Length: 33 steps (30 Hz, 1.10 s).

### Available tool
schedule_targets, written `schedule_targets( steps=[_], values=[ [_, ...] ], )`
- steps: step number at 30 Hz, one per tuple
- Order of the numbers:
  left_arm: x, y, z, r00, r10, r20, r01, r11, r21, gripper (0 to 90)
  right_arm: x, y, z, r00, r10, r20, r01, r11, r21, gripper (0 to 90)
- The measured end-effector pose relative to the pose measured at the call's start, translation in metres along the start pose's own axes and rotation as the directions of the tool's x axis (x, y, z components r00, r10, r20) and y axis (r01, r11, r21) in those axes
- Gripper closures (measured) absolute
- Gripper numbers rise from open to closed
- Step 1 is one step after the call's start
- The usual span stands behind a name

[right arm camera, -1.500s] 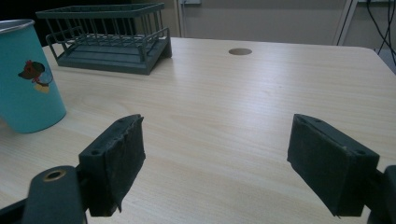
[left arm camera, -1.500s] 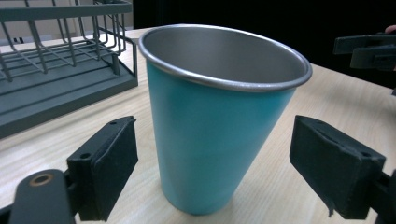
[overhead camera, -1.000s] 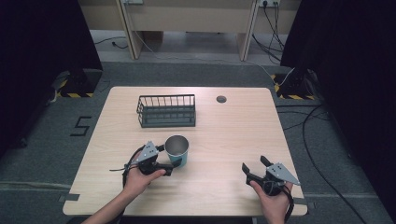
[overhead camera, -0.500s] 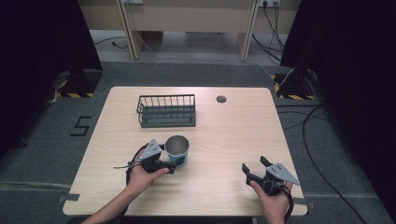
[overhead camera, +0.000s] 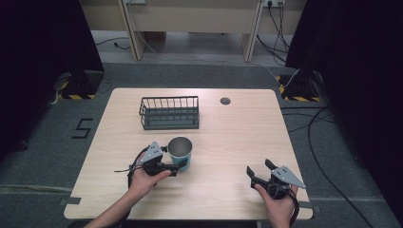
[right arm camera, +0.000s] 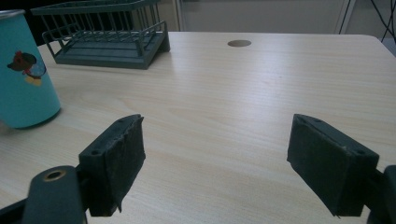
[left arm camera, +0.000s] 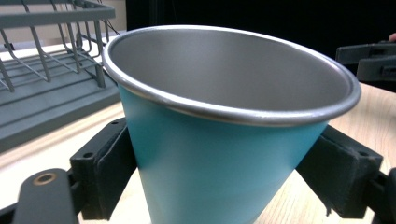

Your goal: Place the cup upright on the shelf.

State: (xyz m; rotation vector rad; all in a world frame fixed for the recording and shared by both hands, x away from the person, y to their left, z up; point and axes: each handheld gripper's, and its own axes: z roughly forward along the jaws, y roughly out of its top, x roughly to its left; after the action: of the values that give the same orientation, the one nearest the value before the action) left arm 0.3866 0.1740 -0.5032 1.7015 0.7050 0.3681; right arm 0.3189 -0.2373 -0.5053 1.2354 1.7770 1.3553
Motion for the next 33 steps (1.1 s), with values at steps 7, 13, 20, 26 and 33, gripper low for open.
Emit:
schedule_targets(
  steps=[7, 13, 20, 26, 33],
  values=[
    [0.004, 0.010, -0.005, 0.9999, 0.004, -0.010, -0.005, 0.9997, -0.023, 15.6, 0.000, 0.000, 0.000, 1.0000, 0.002, 0.001, -0.002, 1.000, -0.001, 19.6],
    [0.010, 0.021, -0.012, 0.9995, 0.009, -0.031, -0.010, 0.9991, -0.041, 15.6, 0.000, 0.000, 0.000, 1.0000, 0.004, -0.002, -0.004, 1.000, 0.002, 19.6],
    [0.016, 0.030, -0.015, 0.9987, 0.020, -0.046, -0.022, 0.9990, -0.040, 15.6, 0.000, 0.000, 0.001, 1.0000, 0.006, -0.003, -0.006, 1.000, 0.002, 19.7],
    [0.021, 0.036, -0.015, 0.9980, 0.023, -0.059, -0.026, 0.9984, -0.050, 15.6, 0.000, -0.001, 0.001, 0.9999, 0.010, -0.002, -0.010, 1.000, 0.004, 19.8],
    [0.029, 0.048, -0.017, 0.9966, 0.025, -0.078, -0.031, 0.9972, -0.068, 15.7, 0.000, -0.001, 0.001, 0.9999, 0.012, -0.002, -0.012, 1.000, 0.004, 19.8]
  ],
)
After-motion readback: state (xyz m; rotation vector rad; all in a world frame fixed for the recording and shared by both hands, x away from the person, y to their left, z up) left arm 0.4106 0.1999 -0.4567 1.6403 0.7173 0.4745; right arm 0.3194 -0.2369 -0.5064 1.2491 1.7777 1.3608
